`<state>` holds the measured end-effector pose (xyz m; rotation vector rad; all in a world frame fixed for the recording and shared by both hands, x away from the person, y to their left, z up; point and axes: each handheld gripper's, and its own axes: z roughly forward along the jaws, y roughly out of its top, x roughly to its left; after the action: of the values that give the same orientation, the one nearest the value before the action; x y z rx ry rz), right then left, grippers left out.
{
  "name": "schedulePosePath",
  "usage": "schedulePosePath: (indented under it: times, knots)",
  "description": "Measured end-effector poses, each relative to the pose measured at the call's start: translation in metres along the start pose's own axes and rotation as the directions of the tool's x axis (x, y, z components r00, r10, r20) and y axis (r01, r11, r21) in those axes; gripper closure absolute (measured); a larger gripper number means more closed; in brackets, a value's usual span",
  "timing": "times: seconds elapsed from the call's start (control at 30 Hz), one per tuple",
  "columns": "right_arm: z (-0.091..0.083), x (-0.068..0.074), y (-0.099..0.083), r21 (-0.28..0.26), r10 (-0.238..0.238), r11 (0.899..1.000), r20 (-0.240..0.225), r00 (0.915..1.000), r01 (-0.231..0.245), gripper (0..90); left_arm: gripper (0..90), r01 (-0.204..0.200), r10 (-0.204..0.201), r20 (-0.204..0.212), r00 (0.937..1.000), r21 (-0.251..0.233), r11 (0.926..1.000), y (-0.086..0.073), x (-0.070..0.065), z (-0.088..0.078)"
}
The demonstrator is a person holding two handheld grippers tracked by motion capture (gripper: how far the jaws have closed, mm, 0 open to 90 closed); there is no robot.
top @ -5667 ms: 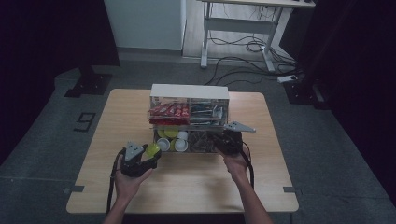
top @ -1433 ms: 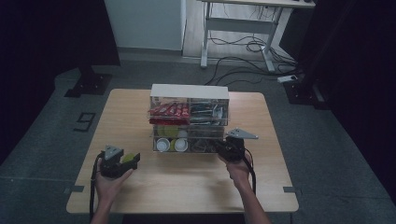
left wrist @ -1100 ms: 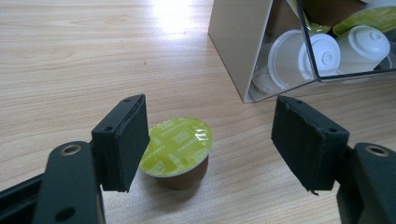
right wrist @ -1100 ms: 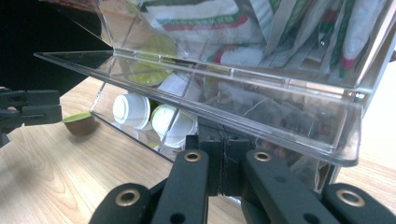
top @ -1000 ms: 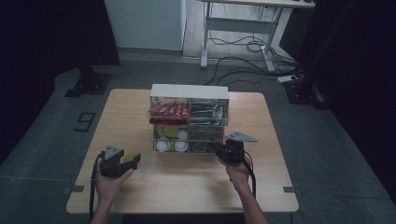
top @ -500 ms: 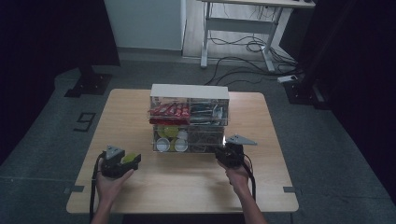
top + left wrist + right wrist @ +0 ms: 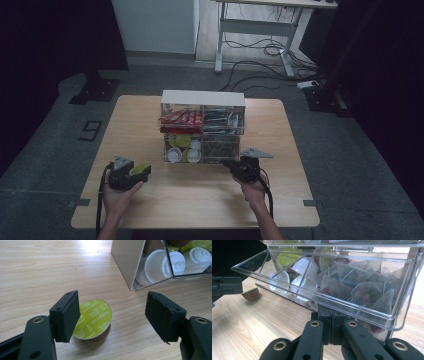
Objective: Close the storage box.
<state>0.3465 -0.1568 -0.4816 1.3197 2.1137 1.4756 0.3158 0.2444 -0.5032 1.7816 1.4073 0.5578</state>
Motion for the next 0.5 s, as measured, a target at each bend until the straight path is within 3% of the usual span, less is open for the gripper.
schedulePosePath:
  times: [0.5]
  knots:
    - [0.004,-0.0036,-0.0099,0.033,0.014,0.999,0.003,0.9999,-0.015,88.2,28.1,0.008,-0.008,-0.003,1.0,0.013,0.9999,-0.0016,0.0024,0.0024]
